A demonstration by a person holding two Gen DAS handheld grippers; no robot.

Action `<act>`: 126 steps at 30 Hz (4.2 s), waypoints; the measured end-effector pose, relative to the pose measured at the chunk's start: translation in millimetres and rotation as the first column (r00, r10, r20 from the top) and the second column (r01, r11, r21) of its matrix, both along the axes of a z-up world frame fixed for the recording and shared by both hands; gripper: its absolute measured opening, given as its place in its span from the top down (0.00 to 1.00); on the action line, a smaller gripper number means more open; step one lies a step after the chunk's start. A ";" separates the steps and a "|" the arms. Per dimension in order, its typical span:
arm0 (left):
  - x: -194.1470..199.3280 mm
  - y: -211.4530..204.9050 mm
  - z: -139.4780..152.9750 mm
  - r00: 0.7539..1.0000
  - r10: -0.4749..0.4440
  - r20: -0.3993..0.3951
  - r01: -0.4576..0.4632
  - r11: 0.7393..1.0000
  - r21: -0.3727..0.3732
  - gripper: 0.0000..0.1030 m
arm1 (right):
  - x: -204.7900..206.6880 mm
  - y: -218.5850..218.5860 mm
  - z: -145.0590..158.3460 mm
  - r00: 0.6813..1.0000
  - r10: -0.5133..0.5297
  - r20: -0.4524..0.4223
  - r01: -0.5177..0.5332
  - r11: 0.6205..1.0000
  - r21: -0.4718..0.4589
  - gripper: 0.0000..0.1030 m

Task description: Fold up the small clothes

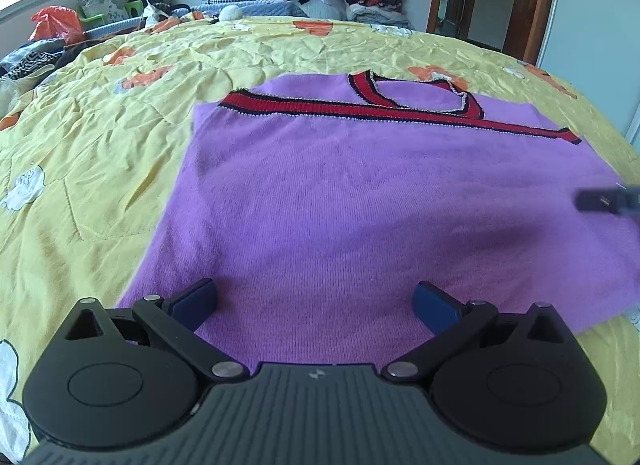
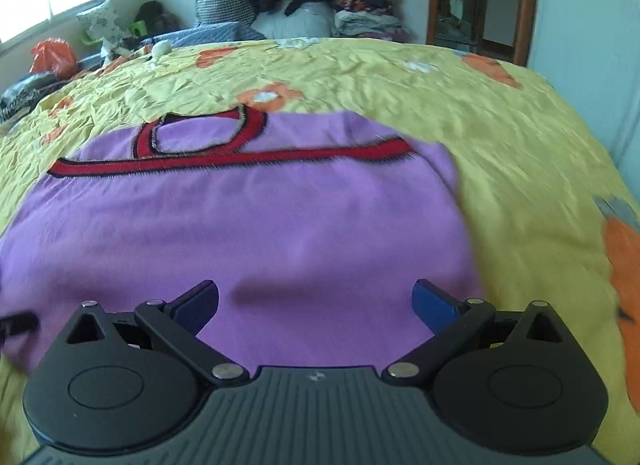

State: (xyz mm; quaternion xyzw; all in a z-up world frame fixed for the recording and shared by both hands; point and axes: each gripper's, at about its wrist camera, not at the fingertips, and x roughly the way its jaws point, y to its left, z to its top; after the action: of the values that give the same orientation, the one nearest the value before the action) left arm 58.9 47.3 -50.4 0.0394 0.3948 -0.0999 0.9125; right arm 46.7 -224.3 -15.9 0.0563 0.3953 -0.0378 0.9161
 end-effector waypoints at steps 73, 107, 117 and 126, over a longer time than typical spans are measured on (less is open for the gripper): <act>10.9 0.9 14.9 1.000 -0.028 -0.003 0.028 0.999 0.038 0.00 | 57.0 -53.5 17.5 0.989 0.129 0.071 -0.135 0.987 0.083 0.00; 163.5 -20.9 5.9 0.999 -0.011 -0.049 0.012 1.000 0.012 0.00 | -27.3 43.1 -20.5 0.987 -0.129 0.094 0.131 0.991 -0.007 0.00; 162.5 -21.1 6.4 0.999 -0.012 -0.039 0.013 1.000 0.019 0.00 | -29.4 52.5 -20.5 0.986 -0.146 0.082 0.150 0.988 -0.041 0.00; 158.2 -5.5 6.2 0.988 -0.155 -0.013 0.155 0.988 0.000 0.00 | -45.9 140.5 5.8 0.988 0.016 0.151 -0.011 1.000 -0.028 0.00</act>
State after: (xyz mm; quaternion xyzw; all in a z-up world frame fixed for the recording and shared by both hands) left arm 217.1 41.7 -44.2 0.0695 0.3967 -0.1704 0.8993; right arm 0.8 -83.8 -10.1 0.0438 0.3243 -0.0326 0.9444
